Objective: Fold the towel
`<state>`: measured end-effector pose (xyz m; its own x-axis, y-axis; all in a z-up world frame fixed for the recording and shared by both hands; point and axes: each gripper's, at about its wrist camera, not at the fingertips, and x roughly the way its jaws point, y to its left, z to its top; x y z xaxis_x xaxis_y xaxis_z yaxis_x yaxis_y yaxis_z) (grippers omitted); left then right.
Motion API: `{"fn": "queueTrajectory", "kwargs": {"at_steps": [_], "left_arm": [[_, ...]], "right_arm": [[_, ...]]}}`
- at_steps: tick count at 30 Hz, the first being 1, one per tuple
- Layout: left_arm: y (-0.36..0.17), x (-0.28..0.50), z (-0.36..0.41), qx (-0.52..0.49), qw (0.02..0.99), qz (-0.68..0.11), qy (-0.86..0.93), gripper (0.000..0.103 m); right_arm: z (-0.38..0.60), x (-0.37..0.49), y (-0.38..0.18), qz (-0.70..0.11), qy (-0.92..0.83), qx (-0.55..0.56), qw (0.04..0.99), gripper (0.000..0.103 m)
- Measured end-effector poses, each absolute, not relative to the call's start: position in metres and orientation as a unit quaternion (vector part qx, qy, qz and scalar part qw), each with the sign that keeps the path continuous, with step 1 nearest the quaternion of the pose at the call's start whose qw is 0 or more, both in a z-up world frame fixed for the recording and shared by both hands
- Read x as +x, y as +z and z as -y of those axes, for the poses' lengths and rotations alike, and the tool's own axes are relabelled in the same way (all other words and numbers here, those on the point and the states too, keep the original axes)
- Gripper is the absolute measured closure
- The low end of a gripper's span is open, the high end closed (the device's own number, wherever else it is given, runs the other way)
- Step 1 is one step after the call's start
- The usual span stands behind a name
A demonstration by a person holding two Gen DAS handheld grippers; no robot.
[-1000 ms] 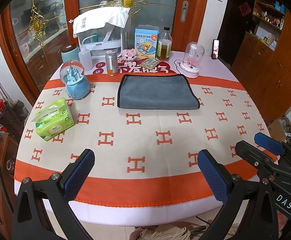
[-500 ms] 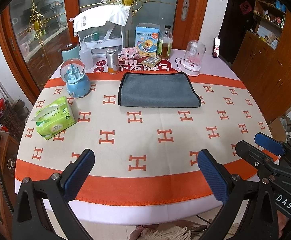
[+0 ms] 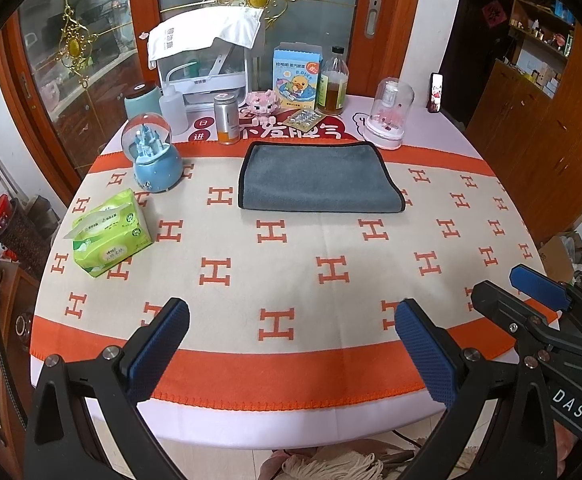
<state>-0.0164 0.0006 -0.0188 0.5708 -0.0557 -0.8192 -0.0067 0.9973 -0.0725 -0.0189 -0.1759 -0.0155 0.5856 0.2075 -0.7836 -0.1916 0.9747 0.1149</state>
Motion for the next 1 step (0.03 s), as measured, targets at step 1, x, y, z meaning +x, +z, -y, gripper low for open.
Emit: {"fn": "queueTrajectory", "kwargs": {"at_steps": [1], "left_arm": [[-0.0187,-0.0162,-0.0005,-0.034,0.886,-0.463,-0.014,0.001]], "right_arm": [[0.1756,-0.0191,-0.0156,-0.441,0.112,0.009,0.890,0.045]]}}
